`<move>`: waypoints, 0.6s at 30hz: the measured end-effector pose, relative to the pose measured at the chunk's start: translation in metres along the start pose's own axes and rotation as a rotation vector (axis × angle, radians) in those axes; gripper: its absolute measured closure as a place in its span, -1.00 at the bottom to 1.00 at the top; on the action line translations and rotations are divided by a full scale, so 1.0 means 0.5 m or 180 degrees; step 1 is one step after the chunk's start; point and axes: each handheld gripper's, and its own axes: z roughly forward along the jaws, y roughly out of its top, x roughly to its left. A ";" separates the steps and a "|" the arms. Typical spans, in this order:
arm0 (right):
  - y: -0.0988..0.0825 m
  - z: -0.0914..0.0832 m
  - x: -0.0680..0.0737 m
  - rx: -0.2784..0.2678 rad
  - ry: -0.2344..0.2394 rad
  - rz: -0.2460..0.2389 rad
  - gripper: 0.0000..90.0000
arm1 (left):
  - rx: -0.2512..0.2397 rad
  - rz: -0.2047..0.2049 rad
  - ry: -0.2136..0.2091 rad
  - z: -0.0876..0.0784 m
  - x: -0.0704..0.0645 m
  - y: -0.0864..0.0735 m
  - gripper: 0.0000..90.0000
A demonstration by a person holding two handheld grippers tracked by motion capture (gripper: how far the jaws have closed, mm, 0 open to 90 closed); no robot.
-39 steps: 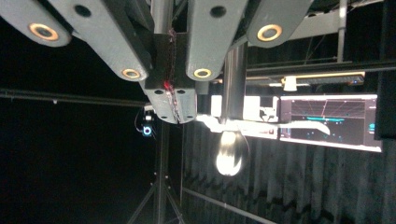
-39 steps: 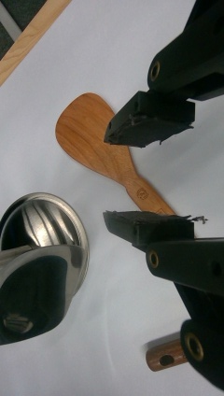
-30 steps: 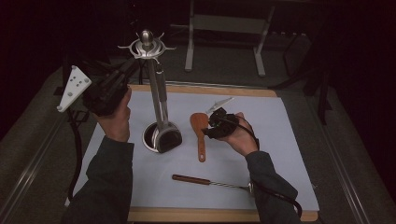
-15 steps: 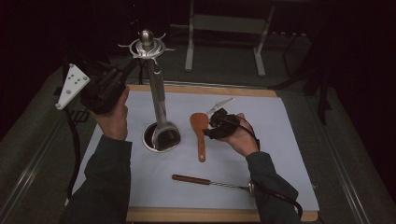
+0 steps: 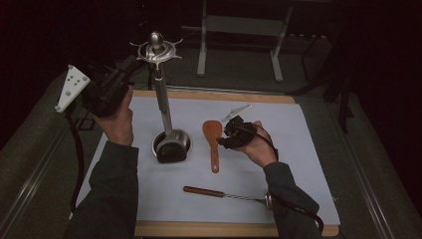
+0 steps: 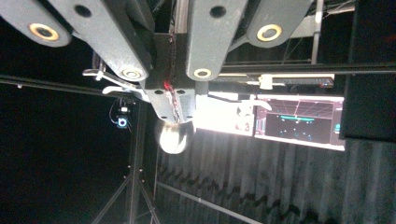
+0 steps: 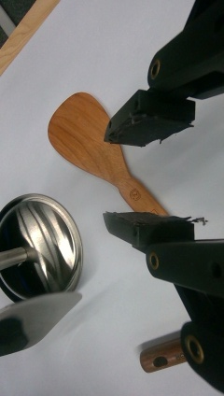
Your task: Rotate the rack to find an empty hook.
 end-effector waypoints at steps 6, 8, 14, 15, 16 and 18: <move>-0.001 -0.002 -0.002 0.0002 -0.0006 0.0011 0.21 | 0.0010 -0.0045 0.0017 0.008 0.016 -0.001 1.00; -0.001 -0.002 -0.002 0.0000 -0.0003 0.0015 0.21 | 0.0012 -0.0061 0.0022 0.011 0.021 -0.001 1.00; 0.000 -0.002 -0.001 -0.0004 -0.0002 0.0008 0.21 | 0.0022 -0.0088 0.0024 0.019 0.034 -0.001 1.00; 0.000 -0.001 0.000 -0.0001 -0.0002 0.0008 0.21 | 0.0028 -0.0096 0.0025 0.020 0.037 -0.002 1.00; -0.001 -0.001 0.000 -0.0002 0.0000 0.0008 0.21 | 0.0032 -0.0100 0.0028 0.021 0.039 -0.002 1.00; -0.001 -0.001 0.000 -0.0006 0.0001 0.0008 0.21 | 0.0048 -0.0112 0.0036 0.024 0.043 -0.002 1.00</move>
